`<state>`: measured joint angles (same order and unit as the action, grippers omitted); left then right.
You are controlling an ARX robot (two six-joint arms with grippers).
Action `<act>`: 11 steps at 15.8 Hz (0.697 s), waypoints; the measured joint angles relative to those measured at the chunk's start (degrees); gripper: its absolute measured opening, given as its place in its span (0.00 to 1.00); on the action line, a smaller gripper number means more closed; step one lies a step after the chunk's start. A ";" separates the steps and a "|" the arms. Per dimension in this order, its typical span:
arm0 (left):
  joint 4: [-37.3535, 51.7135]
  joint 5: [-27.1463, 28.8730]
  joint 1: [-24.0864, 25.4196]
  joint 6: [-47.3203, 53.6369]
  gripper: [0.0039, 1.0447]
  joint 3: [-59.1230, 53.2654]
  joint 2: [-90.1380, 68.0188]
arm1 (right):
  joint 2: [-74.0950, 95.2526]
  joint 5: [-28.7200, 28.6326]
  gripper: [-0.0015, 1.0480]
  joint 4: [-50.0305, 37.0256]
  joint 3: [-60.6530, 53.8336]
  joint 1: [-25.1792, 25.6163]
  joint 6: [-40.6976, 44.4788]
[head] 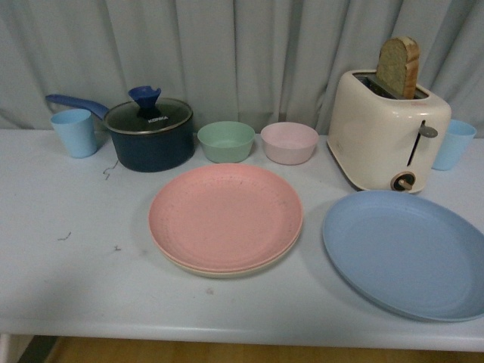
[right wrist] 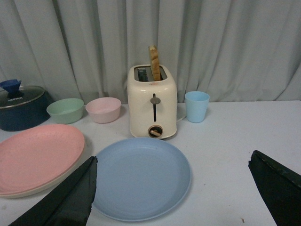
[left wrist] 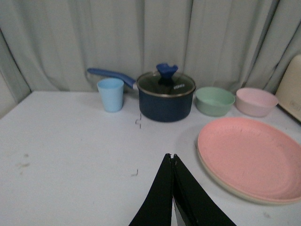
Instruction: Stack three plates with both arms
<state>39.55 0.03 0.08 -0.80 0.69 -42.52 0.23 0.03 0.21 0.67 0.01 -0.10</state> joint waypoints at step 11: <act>-21.86 0.00 -0.09 0.00 0.01 -0.07 24.92 | 0.00 0.00 0.94 -0.02 0.00 0.00 -0.02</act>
<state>17.69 0.03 -0.01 -0.80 0.62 -17.61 0.23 0.03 0.19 0.67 0.01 -0.12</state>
